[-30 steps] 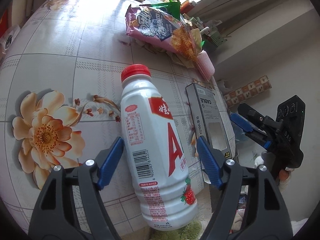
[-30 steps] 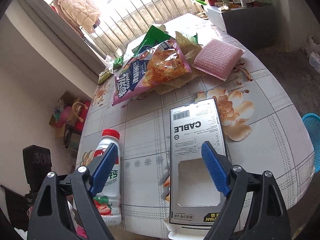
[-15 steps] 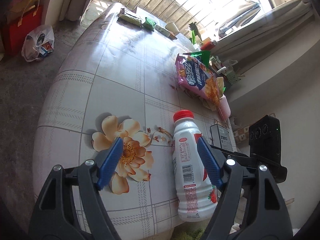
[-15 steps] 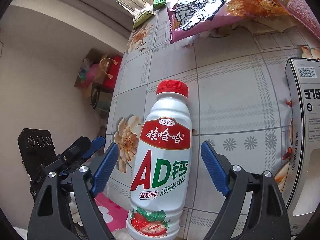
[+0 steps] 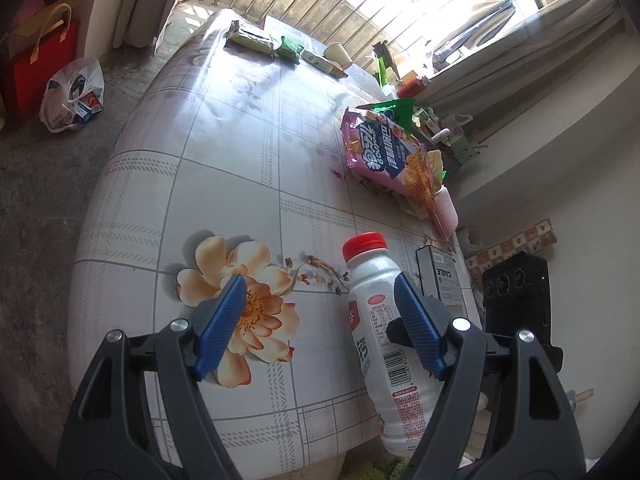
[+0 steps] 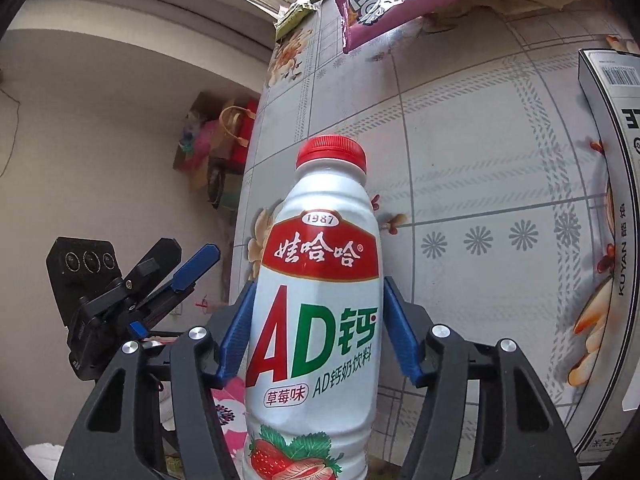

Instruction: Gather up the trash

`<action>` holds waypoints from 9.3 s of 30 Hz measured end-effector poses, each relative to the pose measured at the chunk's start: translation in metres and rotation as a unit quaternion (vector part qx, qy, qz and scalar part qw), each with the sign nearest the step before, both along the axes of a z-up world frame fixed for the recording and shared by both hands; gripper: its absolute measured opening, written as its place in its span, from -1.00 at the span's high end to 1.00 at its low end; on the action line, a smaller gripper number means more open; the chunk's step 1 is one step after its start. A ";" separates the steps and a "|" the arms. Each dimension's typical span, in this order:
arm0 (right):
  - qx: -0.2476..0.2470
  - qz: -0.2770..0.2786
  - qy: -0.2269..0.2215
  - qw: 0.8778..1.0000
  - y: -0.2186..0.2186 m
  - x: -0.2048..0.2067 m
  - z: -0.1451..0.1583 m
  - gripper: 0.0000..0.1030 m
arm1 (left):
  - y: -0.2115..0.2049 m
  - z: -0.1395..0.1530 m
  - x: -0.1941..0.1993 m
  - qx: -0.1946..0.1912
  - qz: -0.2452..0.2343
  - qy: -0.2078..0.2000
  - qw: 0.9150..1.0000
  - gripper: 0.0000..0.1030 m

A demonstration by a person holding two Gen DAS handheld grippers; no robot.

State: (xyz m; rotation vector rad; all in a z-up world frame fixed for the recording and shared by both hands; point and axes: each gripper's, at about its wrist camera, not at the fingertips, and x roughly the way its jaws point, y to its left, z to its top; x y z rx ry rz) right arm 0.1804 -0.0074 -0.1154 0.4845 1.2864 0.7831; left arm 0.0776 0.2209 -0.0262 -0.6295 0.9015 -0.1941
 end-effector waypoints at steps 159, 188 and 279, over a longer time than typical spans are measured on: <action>0.073 -0.295 -0.073 0.950 -0.306 -0.001 0.039 -0.48 | -0.143 -0.001 0.123 -0.109 0.017 -0.070 0.991 -0.68; -0.171 -0.321 -0.062 0.929 -0.210 0.170 0.037 0.03 | -0.089 -0.062 0.176 -0.191 0.163 0.010 0.968 0.98; -0.235 -0.309 -0.062 0.919 -0.224 -0.016 0.026 -0.69 | -0.103 -0.037 0.103 -0.163 0.064 -0.029 0.984 0.98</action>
